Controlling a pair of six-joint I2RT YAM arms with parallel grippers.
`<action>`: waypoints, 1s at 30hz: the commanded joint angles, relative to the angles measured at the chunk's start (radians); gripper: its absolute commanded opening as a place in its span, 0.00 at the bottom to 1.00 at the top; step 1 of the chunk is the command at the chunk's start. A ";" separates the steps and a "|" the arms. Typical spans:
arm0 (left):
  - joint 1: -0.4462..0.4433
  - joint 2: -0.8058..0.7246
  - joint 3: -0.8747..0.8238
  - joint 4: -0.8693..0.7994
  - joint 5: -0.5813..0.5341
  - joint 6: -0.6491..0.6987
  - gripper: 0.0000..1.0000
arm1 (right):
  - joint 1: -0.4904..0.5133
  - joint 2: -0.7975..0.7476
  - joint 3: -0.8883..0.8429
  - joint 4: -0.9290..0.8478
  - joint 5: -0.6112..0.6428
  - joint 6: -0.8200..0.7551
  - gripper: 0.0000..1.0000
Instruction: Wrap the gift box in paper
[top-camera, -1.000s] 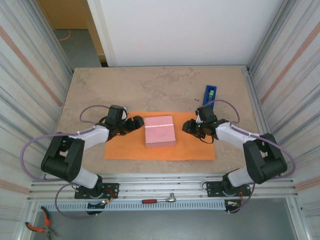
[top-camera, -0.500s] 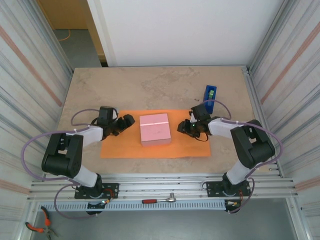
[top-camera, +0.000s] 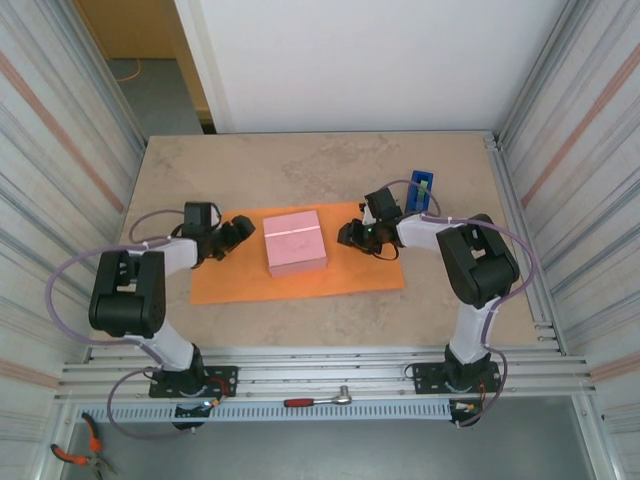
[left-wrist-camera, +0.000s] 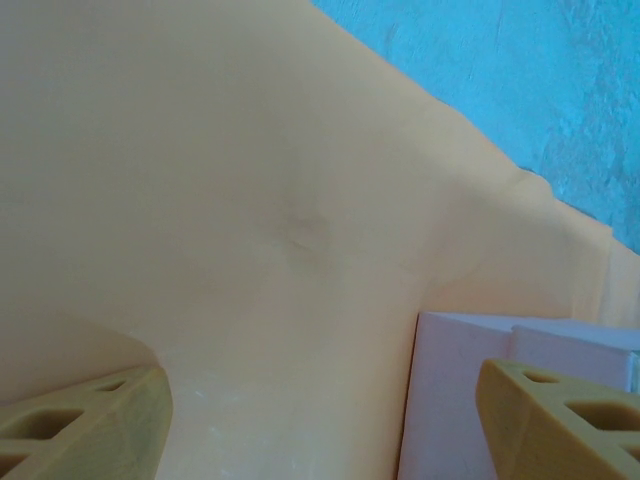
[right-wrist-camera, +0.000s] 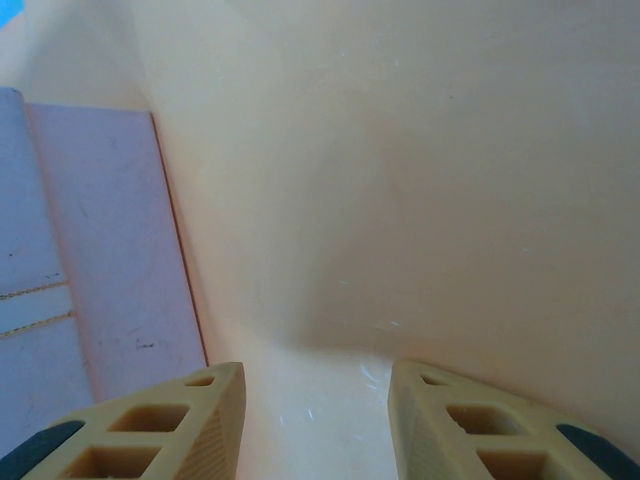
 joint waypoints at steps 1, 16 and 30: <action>0.007 0.053 0.065 -0.103 0.006 0.079 0.80 | -0.015 0.026 0.008 -0.059 0.017 -0.029 0.43; -0.041 -0.165 0.093 -0.206 0.128 0.089 0.81 | 0.046 -0.181 0.022 -0.080 -0.034 -0.011 0.67; -0.196 -0.092 0.071 -0.138 0.167 0.086 0.72 | 0.121 -0.058 0.097 -0.029 -0.056 0.047 0.69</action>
